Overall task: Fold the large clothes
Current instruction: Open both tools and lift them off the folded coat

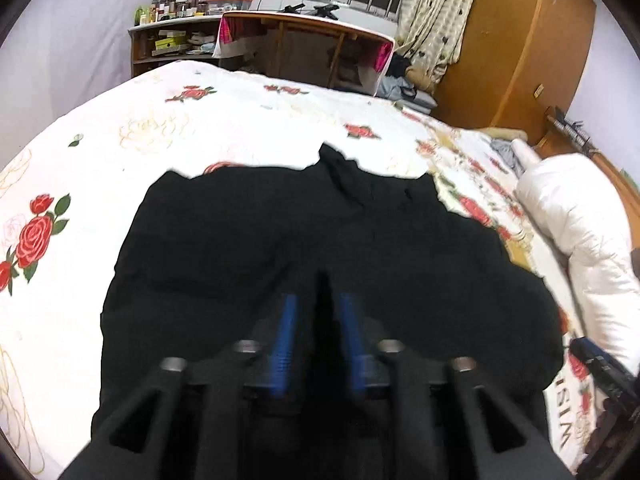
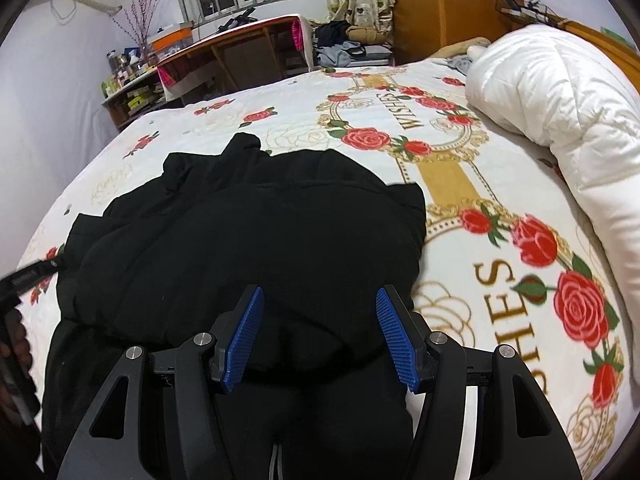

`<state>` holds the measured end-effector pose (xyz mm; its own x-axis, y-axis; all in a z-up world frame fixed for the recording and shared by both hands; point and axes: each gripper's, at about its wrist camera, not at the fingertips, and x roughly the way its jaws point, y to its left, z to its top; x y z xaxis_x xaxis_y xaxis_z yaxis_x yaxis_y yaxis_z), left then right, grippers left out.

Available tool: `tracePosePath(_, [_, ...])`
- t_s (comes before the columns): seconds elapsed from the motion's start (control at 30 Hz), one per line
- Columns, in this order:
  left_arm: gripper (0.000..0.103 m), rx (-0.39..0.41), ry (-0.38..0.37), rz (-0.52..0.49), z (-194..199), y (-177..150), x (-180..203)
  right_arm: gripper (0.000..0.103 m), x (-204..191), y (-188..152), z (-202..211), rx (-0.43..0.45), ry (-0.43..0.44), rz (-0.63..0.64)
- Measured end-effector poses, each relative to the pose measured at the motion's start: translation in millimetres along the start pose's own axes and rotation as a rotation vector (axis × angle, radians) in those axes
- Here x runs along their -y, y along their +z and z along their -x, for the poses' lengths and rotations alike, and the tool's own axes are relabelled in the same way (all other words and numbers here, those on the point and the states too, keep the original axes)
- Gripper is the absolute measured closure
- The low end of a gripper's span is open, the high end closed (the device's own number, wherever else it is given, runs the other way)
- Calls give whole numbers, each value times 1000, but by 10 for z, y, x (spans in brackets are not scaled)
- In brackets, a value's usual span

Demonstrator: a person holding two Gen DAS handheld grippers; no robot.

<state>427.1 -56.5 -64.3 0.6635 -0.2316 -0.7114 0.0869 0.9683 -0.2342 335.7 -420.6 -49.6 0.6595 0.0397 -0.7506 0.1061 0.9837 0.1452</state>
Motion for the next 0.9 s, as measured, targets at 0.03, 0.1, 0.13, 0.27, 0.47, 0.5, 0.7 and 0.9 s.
tracePosePath(0.03, [48,7,-29,3,24,39,28,44,-24,37,-27,0,6,14])
tracePosePath(0.1, [36,19,-93,1,47,94,118,44,-63,94,-70,15,-1,29])
tracePosePath(0.13, [34,25,-107,-8,52,107,176,44,-79,117,-129,14,-9,39])
tracePosePath(0.27, [34,-43,-119,-102,-142,87,405,44,-71,86,-366,-16,-48,45])
tracePosePath(0.47, [34,-120,19,-212,-499,-97,509,44,31,-43,-576,-62,-149,58])
tracePosePath(0.5, [33,-129,49,-211,-551,-117,476,44,68,-66,-625,-86,-163,52])
tracePosePath(0.7, [32,-139,100,-220,-650,-152,431,44,65,-128,-702,-104,-182,95])
tracePosePath(0.9, [32,-130,102,-199,-568,-83,377,44,97,-35,-509,-83,-161,55])
